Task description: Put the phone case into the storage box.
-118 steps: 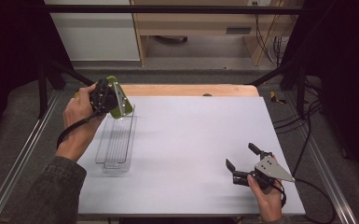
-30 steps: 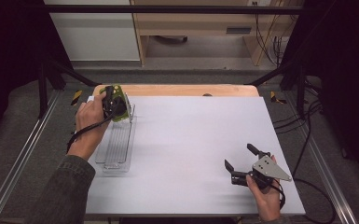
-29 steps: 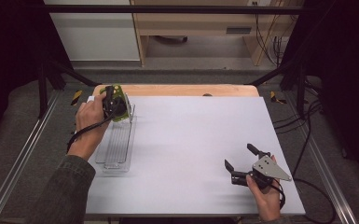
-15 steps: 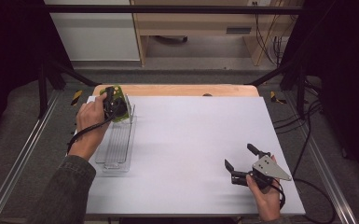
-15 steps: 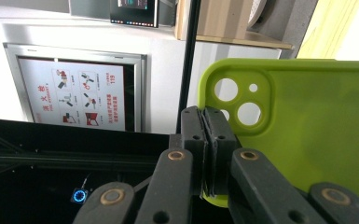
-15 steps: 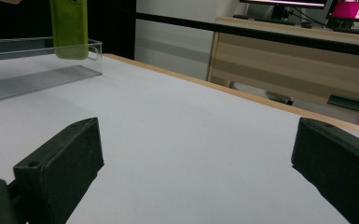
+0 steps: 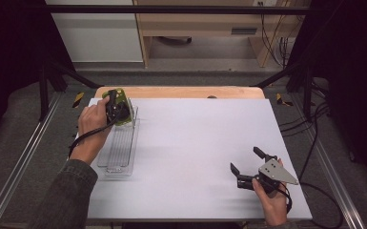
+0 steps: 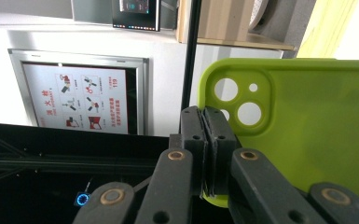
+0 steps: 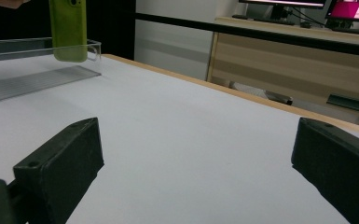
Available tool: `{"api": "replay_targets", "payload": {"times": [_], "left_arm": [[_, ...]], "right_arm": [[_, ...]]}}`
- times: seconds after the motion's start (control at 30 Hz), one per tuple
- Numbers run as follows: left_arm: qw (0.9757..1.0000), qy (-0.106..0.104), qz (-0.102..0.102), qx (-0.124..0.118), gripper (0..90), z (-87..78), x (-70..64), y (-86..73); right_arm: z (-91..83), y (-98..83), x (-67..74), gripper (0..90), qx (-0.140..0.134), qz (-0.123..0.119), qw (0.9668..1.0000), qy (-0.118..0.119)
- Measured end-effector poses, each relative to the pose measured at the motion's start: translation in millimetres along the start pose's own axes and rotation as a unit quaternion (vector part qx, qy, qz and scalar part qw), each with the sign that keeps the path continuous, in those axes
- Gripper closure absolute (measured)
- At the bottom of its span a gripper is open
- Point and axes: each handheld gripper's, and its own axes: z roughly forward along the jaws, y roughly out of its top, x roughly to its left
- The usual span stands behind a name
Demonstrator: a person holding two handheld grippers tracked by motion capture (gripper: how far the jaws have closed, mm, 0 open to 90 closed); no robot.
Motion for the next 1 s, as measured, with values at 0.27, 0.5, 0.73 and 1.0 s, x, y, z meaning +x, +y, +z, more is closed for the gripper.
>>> {"api": "replay_targets", "payload": {"times": [0.27, 0.5, 0.73, 1.0], "left_arm": [[1.0000, 0.003, 0.005, 0.000, 87.8, 2.2, -5.6, 0.6], [0.9999, 0.005, 0.008, -0.008, 87.9, 2.4, -7.9, 4.1], [0.9998, 0.009, 0.013, -0.014, 87.9, 2.8, -10.8, 6.7], [0.9999, 0.009, 0.008, -0.012, 87.9, 3.8, -13.9, 4.2]], "right_arm": [[-0.3, 0.2, -0.2, 2.2, -0.001, 0.000, 1.0000, 0.000], [-0.2, 0.1, -0.3, 2.1, 0.000, 0.000, 1.0000, -0.001], [-0.3, 0.0, -0.8, 2.2, 0.000, 0.000, 1.0000, -0.002], [-0.3, -0.1, -1.0, 2.2, 0.000, -0.001, 1.0000, -0.003]]}}
